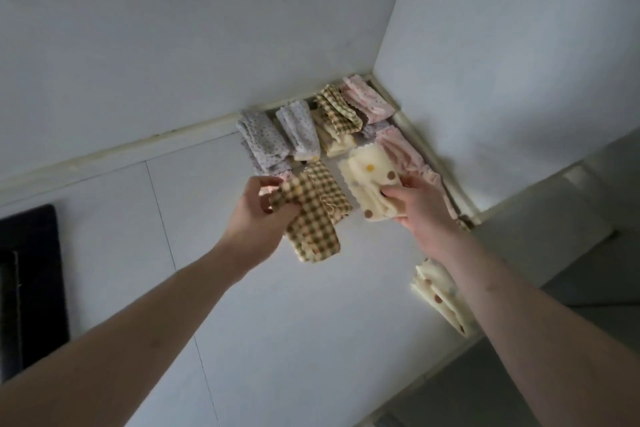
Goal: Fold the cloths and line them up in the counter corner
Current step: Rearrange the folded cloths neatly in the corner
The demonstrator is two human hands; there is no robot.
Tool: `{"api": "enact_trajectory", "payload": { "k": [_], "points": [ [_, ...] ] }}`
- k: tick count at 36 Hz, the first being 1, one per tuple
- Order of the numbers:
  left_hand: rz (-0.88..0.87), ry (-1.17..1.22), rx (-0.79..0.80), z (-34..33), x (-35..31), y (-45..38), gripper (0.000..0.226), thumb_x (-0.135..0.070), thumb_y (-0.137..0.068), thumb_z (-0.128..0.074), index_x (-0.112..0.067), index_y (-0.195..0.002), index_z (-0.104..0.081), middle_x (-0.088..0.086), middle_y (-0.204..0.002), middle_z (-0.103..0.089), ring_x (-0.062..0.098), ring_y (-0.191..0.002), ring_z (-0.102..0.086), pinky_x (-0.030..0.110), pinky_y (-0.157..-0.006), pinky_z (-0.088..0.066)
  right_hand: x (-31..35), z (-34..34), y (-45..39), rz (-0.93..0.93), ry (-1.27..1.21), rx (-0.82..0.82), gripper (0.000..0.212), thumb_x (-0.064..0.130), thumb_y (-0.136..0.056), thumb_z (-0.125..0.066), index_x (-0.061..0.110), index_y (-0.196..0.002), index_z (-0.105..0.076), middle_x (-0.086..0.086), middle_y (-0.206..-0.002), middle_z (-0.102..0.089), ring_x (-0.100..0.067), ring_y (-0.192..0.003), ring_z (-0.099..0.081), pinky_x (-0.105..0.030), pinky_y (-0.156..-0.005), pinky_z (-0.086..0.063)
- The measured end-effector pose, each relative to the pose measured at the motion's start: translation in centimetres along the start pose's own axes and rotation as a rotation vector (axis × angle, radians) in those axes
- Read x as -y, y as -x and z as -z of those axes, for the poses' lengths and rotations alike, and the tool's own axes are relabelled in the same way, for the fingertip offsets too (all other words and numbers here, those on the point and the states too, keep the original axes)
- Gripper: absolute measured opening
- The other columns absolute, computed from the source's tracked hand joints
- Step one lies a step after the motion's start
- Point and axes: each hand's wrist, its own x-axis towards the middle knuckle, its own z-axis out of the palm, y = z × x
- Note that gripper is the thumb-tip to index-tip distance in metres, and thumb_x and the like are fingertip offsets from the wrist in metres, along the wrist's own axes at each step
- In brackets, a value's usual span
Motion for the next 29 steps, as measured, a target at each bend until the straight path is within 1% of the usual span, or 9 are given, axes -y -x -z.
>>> {"api": "enact_trajectory", "payload": {
  "k": [3, 7, 12, 14, 17, 20, 23, 26, 29],
  "points": [
    [0.014, 0.046, -0.02, 0.8, -0.9, -2.3, 0.033, -0.016, -0.091, -0.07, -0.03, -0.115, -0.052, -0.003, -0.103, -0.074, 0.019, -0.094, -0.071, 0.049, -0.089, -0.059, 2.1, -2.1, -0.6, 0.051, -0.008, 0.094, 0.017, 0.004, -0.086, -0.07, 0.021, -0.09, -0.071, 0.004, -0.083, -0.077, -0.02, -0.087, -0.072, -0.038, -0.085, -0.056],
    [0.056, 0.036, -0.069, 0.9, -1.4, -4.5, 0.039, -0.014, -0.093, -0.068, -0.023, -0.126, -0.048, 0.0, -0.109, -0.07, 0.02, -0.096, -0.071, 0.044, -0.089, -0.06, 3.4, -4.4, -1.1, 0.081, 0.005, 0.22, 0.02, 0.003, -0.089, -0.067, 0.022, -0.09, -0.073, 0.003, -0.081, -0.077, -0.013, -0.077, -0.074, -0.029, -0.073, -0.058],
    [0.146, 0.001, -0.134, 0.4, -0.5, -6.4, 0.051, -0.017, -0.091, -0.07, -0.02, -0.135, -0.044, -0.001, -0.104, -0.065, 0.022, -0.094, -0.069, 0.048, -0.09, -0.06, 2.0, -5.9, -2.7, 0.06, 0.15, 0.167, 0.018, 0.01, -0.087, -0.071, 0.023, -0.101, -0.07, -0.001, -0.099, -0.076, -0.02, -0.093, -0.073, -0.033, -0.078, -0.06],
    [0.167, -0.041, -0.156, 0.3, 0.1, -6.5, 0.054, -0.023, -0.089, -0.072, -0.02, -0.135, -0.045, -0.003, -0.105, -0.065, 0.021, -0.093, -0.068, 0.047, -0.09, -0.059, 0.9, -6.2, -3.3, 0.025, 0.212, 0.126, 0.026, 0.013, -0.085, -0.074, 0.021, -0.108, -0.066, -0.002, -0.105, -0.072, -0.02, -0.093, -0.071, -0.033, -0.077, -0.06],
    [0.149, -0.139, -0.204, 0.3, 1.1, -6.3, 0.062, -0.038, -0.086, -0.074, -0.023, -0.138, -0.044, -0.007, -0.116, -0.065, 0.024, -0.099, -0.067, 0.047, -0.091, -0.058, -0.6, -6.4, -3.5, 0.022, 0.338, 0.099, 0.034, 0.017, -0.082, -0.075, 0.02, -0.114, -0.064, 0.003, -0.103, -0.069, -0.012, -0.087, -0.067, -0.021, -0.063, -0.054],
    [0.153, -0.185, -0.247, 0.4, 2.1, -5.4, 0.067, -0.051, -0.084, -0.072, -0.026, -0.139, -0.043, -0.011, -0.12, -0.058, 0.026, -0.103, -0.066, 0.047, -0.091, -0.057, -1.9, -6.2, -3.8, 0.078, 0.42, 0.074, 0.034, 0.021, -0.078, -0.074, 0.021, -0.112, -0.067, 0.005, -0.102, -0.072, -0.011, -0.089, -0.069, -0.022, -0.068, -0.056],
    [0.183, -0.189, -0.214, 0.1, 3.1, -4.5, 0.064, -0.061, -0.073, -0.069, -0.031, -0.126, -0.05, -0.014, -0.119, -0.058, 0.023, -0.101, -0.067, 0.045, -0.091, -0.057, -2.3, -6.3, -3.6, 0.137, 0.492, 0.048, 0.03, 0.025, -0.078, -0.071, 0.024, -0.108, -0.069, 0.01, -0.097, -0.071, -0.008, -0.09, -0.068, -0.021, -0.07, -0.053],
    [0.2, -0.115, -0.151, -0.8, 3.6, -4.3, 0.044, -0.046, -0.082, -0.072, -0.028, -0.118, -0.055, -0.015, -0.112, -0.062, 0.017, -0.097, -0.069, 0.047, -0.089, -0.059, -2.4, -6.7, -3.4, 0.168, 0.514, 0.035, 0.03, 0.027, -0.079, -0.072, 0.022, -0.108, -0.07, 0.01, -0.097, -0.071, -0.01, -0.091, -0.067, -0.028, -0.079, -0.056],
    [0.19, -0.102, -0.155, -1.6, 3.3, -4.5, 0.038, -0.031, -0.088, -0.068, -0.022, -0.123, -0.056, -0.013, -0.108, -0.063, 0.019, -0.095, -0.069, 0.047, -0.088, -0.06, -2.3, -7.0, -3.3, 0.215, 0.585, 0.03, 0.02, 0.027, -0.082, -0.072, 0.018, -0.099, -0.071, 0.006, -0.087, -0.07, -0.011, -0.081, -0.065, -0.021, -0.07, -0.051]
  ]
}}
